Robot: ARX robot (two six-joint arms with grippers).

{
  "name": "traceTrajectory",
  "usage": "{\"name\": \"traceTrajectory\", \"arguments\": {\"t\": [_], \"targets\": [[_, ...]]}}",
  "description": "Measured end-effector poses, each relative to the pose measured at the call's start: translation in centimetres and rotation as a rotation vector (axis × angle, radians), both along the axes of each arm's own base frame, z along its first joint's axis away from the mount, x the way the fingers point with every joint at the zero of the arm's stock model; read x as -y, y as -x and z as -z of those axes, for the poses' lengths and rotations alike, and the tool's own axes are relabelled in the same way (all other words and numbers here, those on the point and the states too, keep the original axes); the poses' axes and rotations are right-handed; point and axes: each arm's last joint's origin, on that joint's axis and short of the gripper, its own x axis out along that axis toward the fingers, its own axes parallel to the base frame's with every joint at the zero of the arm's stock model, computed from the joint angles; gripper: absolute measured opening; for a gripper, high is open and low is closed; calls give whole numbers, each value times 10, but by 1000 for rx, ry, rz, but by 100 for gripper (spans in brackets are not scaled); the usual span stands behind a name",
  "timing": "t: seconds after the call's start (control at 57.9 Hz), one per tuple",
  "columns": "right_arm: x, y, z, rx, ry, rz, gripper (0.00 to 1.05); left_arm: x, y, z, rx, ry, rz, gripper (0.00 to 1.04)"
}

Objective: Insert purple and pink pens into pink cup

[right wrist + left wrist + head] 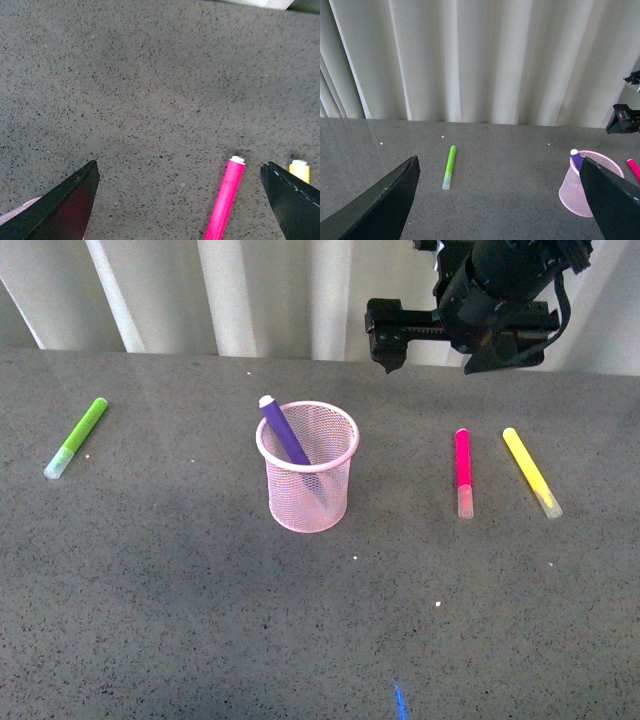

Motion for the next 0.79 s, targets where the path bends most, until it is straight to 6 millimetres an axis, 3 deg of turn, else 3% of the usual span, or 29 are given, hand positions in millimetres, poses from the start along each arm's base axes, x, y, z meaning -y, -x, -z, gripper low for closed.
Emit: {"name": "traceTrajectory", "arguments": {"t": [0.294, 0.553, 0.794], "targets": [[22, 2, 22, 0, -59, 127, 98, 0, 0, 0, 0, 0, 0, 98], [49, 19, 57, -55, -79, 198, 98, 0, 0, 0, 0, 0, 0, 98], [56, 18, 72, -82, -80, 216, 98, 0, 0, 0, 0, 0, 0, 98]]}}
